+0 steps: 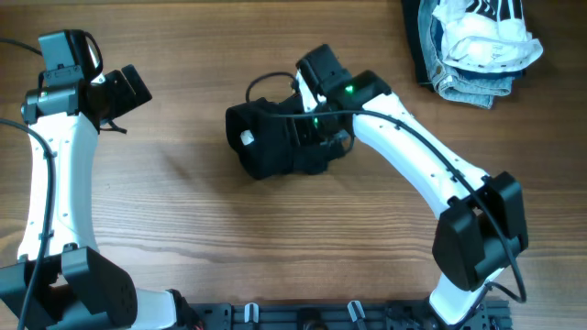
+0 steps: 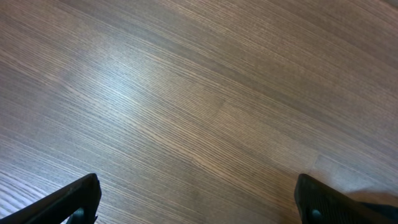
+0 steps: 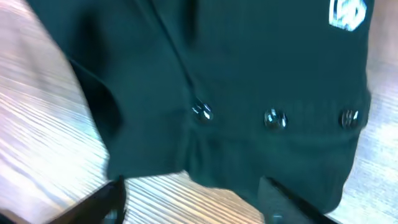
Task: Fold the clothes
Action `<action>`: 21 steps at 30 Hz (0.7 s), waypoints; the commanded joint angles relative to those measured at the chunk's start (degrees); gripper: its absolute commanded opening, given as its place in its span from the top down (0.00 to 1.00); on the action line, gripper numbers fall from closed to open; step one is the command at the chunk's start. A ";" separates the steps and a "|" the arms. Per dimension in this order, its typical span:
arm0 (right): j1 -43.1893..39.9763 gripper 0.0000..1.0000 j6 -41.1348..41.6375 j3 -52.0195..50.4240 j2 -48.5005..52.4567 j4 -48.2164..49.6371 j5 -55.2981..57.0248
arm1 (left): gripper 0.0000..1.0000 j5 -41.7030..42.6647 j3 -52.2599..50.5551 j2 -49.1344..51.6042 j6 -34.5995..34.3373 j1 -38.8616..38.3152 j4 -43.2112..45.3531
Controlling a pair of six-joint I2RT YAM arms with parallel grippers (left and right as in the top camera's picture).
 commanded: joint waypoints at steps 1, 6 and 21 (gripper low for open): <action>0.13 0.44 1.38 -4.52 -0.04 1.18 2.95 | 0.00 1.16 0.37 0.00 -0.52 0.20 0.15; 0.13 0.59 1.97 -9.77 0.09 7.17 4.83 | 0.00 1.16 0.37 0.00 -0.52 0.20 0.13; -1.77 0.93 2.25 -17.44 4.15 18.99 11.69 | 0.00 1.18 0.37 0.02 -0.52 0.20 0.15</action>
